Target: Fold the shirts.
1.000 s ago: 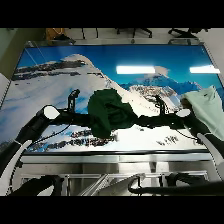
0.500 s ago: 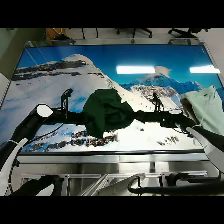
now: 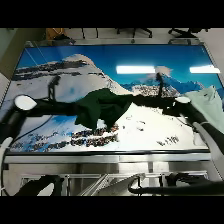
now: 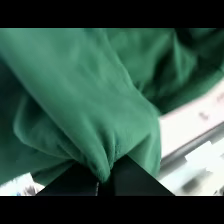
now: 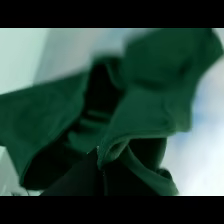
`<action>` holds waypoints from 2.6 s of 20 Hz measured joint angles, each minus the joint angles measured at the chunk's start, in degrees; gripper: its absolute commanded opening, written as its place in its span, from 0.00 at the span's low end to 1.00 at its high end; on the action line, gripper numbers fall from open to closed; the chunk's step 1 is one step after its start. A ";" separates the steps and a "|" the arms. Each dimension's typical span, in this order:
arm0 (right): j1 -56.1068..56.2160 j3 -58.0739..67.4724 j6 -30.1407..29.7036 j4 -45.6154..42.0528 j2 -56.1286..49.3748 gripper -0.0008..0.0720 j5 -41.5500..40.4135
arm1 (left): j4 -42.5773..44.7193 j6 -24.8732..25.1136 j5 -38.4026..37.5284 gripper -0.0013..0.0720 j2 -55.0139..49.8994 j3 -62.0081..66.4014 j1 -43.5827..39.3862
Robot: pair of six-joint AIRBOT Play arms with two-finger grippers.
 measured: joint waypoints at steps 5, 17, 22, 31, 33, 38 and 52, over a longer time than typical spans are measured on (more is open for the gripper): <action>-6.32 7.50 -0.28 -0.90 19.06 0.04 -1.90 | -0.22 -0.02 -2.62 0.04 11.13 15.17 7.30; -12.52 8.22 8.63 -19.30 34.25 0.04 1.20 | 0.57 -0.44 -12.02 0.04 21.14 16.96 10.56; -12.52 -6.71 12.48 -23.04 26.47 0.04 2.75 | 0.61 1.73 -8.26 0.04 6.93 3.76 6.71; -12.55 -16.02 10.60 -21.16 12.35 0.04 -4.52 | -0.11 3.63 -6.01 0.95 -21.86 12.28 7.21; -12.57 -16.26 9.84 -20.85 11.69 0.04 -5.81 | -0.04 3.61 -10.51 0.95 -23.30 17.16 9.49; -12.57 -16.46 8.76 -20.52 11.13 0.04 -6.93 | 5.35 3.48 -17.81 0.95 -18.88 13.92 14.47; -12.57 -16.48 7.50 -20.52 11.04 0.04 -6.67 | -1.73 19.58 -2.64 0.57 -19.63 -14.80 17.35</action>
